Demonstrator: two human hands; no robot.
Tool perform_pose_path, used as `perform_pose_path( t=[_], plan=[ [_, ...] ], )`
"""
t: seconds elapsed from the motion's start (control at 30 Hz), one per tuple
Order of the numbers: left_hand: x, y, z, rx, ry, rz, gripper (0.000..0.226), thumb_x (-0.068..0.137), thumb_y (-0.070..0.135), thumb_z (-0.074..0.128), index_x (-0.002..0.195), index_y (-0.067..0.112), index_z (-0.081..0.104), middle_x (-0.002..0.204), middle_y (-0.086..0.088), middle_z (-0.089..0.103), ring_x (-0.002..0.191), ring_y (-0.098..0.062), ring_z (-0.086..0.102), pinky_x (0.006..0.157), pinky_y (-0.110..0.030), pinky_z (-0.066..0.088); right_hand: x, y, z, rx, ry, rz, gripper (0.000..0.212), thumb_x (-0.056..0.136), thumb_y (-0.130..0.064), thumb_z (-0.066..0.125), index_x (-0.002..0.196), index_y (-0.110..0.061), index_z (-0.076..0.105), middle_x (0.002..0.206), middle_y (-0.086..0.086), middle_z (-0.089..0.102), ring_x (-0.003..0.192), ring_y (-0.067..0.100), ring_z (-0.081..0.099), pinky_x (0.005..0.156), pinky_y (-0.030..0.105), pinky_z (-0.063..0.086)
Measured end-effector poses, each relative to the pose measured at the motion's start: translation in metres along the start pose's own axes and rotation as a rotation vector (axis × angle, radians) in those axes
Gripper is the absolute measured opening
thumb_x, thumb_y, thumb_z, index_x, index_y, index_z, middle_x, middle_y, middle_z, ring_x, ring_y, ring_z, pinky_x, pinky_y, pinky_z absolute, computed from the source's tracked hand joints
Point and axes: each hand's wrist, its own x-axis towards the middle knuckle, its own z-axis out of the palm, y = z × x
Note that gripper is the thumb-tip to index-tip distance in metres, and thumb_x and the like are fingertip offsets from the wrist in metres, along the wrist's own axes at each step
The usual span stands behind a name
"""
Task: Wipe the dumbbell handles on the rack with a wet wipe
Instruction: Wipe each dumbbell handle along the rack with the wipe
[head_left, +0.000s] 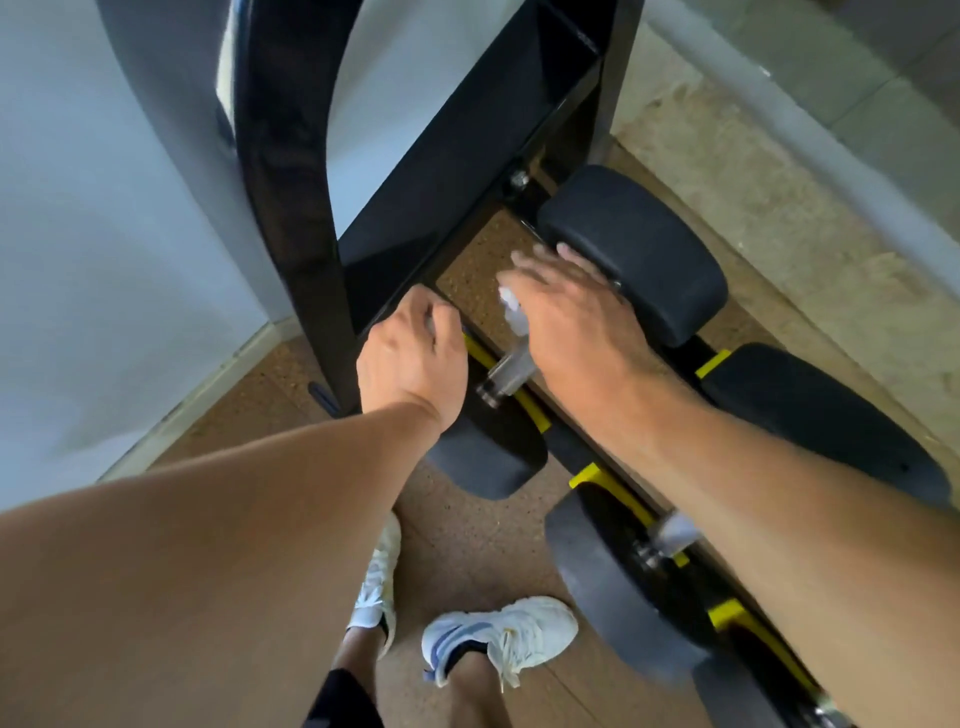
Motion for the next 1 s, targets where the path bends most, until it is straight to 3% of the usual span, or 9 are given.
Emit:
perform_pose_path(
  t=[0.17, 0.23, 0.3, 0.4, 0.5, 0.6, 0.7, 0.83, 1.0],
  plan=[
    [-0.002, -0.002, 0.000, -0.019, 0.010, 0.003, 0.025, 0.095, 0.033, 0.035, 0.083, 0.025, 0.055, 0.073, 0.007, 0.057, 0.070, -0.006, 0.052, 0.065, -0.033, 0.035, -0.017, 0.017, 0.018, -0.236, -0.099, -0.089, 0.030, 0.089, -0.008, 0.048, 0.108, -0.010, 0.070, 0.110, 0.012, 0.071, 0.115, 0.027, 0.061, 0.115, 0.037, 0.035],
    [-0.003, -0.001, 0.000, -0.018, 0.012, 0.014, 0.025, 0.095, 0.034, 0.034, 0.084, 0.024, 0.055, 0.073, 0.007, 0.057, 0.071, -0.013, 0.054, 0.065, -0.033, 0.036, -0.028, -0.006, 0.032, -0.045, -0.042, -0.035, 0.025, 0.095, -0.017, 0.048, 0.101, -0.017, 0.071, 0.098, 0.008, 0.069, 0.093, 0.023, 0.065, 0.088, 0.033, 0.051],
    [-0.002, 0.000, 0.000, -0.018, 0.012, 0.026, 0.027, 0.093, 0.037, 0.032, 0.083, 0.024, 0.054, 0.074, 0.004, 0.058, 0.074, -0.023, 0.055, 0.067, -0.036, 0.042, -0.037, -0.026, 0.038, 0.349, -0.050, 0.133, 0.030, 0.101, -0.024, 0.040, 0.093, -0.021, 0.069, 0.085, 0.002, 0.066, 0.081, 0.025, 0.062, 0.068, 0.033, 0.044],
    [-0.002, -0.001, -0.001, -0.015, -0.006, 0.028, 0.028, 0.093, 0.037, 0.030, 0.084, 0.024, 0.053, 0.076, 0.002, 0.058, 0.076, -0.025, 0.054, 0.070, -0.038, 0.043, -0.034, -0.037, 0.026, 0.883, 0.028, 0.410, 0.030, 0.104, -0.026, 0.043, 0.102, -0.024, 0.072, 0.091, -0.006, 0.073, 0.088, 0.018, 0.067, 0.078, 0.038, 0.054],
    [-0.002, -0.002, -0.002, -0.023, -0.029, 0.030, 0.028, 0.095, 0.035, 0.030, 0.086, 0.024, 0.055, 0.077, 0.004, 0.057, 0.077, -0.023, 0.054, 0.070, -0.036, 0.041, -0.013, -0.024, 0.006, 0.467, 0.288, 0.251, 0.033, 0.104, -0.017, 0.043, 0.129, -0.019, 0.065, 0.125, -0.003, 0.068, 0.115, 0.011, 0.061, 0.099, 0.013, 0.042],
    [-0.002, -0.001, -0.004, -0.021, -0.069, 0.029, 0.027, 0.096, 0.034, 0.030, 0.088, 0.024, 0.054, 0.078, 0.002, 0.057, 0.077, -0.023, 0.052, 0.071, -0.035, 0.037, 0.006, 0.011, 0.013, -0.148, 0.129, -0.038, 0.032, 0.086, -0.002, 0.063, 0.116, -0.010, 0.070, 0.121, 0.011, 0.070, 0.124, 0.027, 0.058, 0.117, 0.037, 0.033],
    [-0.001, -0.001, -0.005, -0.010, -0.095, 0.032, 0.026, 0.097, 0.034, 0.030, 0.089, 0.024, 0.053, 0.081, 0.000, 0.058, 0.078, -0.024, 0.051, 0.072, -0.035, 0.035, -0.004, 0.022, 0.027, -0.229, -0.011, 0.013, 0.017, 0.082, -0.008, 0.062, 0.096, -0.010, 0.071, 0.099, 0.012, 0.072, 0.112, 0.030, 0.063, 0.116, 0.042, 0.033],
    [0.001, -0.002, -0.006, -0.012, -0.115, 0.025, 0.024, 0.098, 0.036, 0.031, 0.086, 0.026, 0.049, 0.081, 0.001, 0.055, 0.079, -0.023, 0.049, 0.073, -0.035, 0.035, -0.033, -0.033, 0.044, 0.243, 0.053, 0.211, 0.022, 0.095, -0.011, 0.048, 0.087, -0.012, 0.069, 0.086, 0.003, 0.069, 0.089, 0.028, 0.065, 0.082, 0.035, 0.046],
    [0.003, -0.001, -0.008, 0.001, -0.141, 0.041, 0.021, 0.099, 0.034, 0.032, 0.086, 0.026, 0.047, 0.081, 0.002, 0.049, 0.080, -0.021, 0.042, 0.074, -0.034, 0.032, -0.081, -0.075, 0.041, 1.138, 0.394, 1.076, 0.027, 0.105, -0.028, 0.049, 0.102, -0.014, 0.072, 0.099, 0.008, 0.073, 0.097, 0.022, 0.066, 0.081, 0.022, 0.052]
  ],
)
